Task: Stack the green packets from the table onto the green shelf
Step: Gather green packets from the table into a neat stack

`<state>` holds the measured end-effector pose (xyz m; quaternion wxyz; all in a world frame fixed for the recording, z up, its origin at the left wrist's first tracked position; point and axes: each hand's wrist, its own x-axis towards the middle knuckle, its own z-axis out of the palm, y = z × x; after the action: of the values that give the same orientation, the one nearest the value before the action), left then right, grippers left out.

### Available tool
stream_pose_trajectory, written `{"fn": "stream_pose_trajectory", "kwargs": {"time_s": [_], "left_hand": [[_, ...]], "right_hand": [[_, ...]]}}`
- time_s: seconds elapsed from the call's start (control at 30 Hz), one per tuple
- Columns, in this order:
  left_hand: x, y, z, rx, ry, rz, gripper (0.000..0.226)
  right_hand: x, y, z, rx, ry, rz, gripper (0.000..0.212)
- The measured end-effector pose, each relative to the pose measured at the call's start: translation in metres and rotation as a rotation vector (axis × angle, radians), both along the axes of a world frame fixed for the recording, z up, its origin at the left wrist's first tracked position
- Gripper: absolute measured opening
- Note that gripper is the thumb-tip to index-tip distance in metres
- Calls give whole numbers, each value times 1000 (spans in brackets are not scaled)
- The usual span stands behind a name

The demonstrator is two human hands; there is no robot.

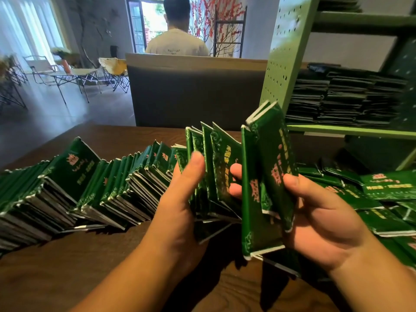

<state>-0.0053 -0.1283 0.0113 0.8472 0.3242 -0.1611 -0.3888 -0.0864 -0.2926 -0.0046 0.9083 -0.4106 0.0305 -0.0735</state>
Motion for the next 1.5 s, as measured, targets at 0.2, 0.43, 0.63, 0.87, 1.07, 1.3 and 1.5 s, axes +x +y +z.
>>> {"fn": "stream_pose_trajectory", "kwargs": {"time_s": [0.2, 0.43, 0.63, 0.87, 1.07, 1.3, 1.5], "left_hand": [[13, -3, -10, 179, -37, 162, 38], [11, -7, -15, 226, -169, 175, 36], [12, -10, -22, 239, -332, 178, 60], [16, -13, -25, 239, -288, 312, 44], [16, -11, -25, 301, -478, 452, 52], [18, -11, -29, 318, -561, 539, 49], [14, -12, -30, 311, -659, 546, 57]], "right_hand": [[5, -1, 2, 35, 49, -141, 88], [15, -1, -1, 64, 119, -395, 103], [13, 9, -3, -140, 216, -452, 79], [13, 5, -2, -211, 193, -510, 69], [13, 5, 0, -179, 149, -529, 41], [14, 7, 4, -70, 182, -645, 50], [8, 19, 8, -175, 163, -600, 27]]}}
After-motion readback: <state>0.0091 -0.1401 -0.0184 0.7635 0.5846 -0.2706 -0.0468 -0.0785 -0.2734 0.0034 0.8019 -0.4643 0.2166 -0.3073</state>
